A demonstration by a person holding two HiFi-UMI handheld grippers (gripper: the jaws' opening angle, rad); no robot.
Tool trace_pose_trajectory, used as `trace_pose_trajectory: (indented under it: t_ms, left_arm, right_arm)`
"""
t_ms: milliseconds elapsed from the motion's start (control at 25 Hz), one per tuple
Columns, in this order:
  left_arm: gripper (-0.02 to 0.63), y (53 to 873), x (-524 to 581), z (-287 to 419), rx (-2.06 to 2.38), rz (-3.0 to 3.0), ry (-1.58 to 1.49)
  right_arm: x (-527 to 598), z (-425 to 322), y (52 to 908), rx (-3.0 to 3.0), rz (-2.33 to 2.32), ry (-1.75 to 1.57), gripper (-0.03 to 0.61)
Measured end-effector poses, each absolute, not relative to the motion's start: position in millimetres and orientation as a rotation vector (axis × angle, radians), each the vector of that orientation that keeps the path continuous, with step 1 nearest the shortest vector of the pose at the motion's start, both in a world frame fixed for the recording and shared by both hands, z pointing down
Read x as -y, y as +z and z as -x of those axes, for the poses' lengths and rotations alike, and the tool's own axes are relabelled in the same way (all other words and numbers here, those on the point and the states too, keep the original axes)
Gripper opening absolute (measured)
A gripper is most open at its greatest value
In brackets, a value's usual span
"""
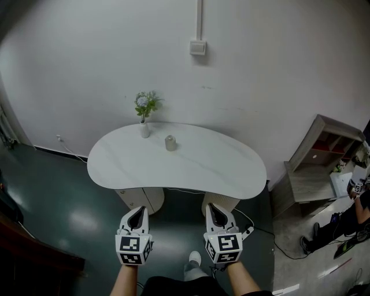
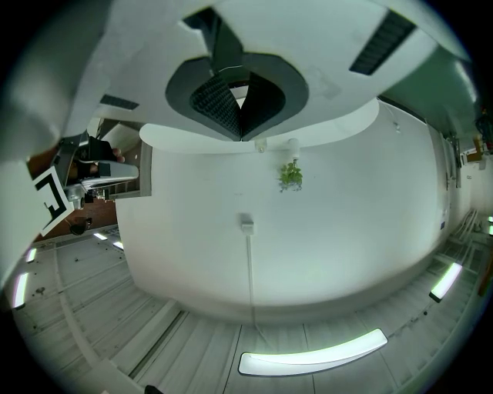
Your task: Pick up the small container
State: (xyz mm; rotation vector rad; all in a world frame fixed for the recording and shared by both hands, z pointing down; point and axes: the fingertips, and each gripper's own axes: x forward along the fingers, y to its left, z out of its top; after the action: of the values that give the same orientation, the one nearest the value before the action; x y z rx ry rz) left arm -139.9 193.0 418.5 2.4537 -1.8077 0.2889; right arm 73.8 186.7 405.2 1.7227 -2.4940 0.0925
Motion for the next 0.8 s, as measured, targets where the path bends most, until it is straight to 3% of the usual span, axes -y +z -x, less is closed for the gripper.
trace_pose_trajectory:
  t_ms: [800]
  left_arm:
    - [0.012, 435, -92, 124, 1.807, -2.408, 0.339]
  right_arm:
    - [-84, -86, 419, 2.508, -1.686, 0.138, 0.067]
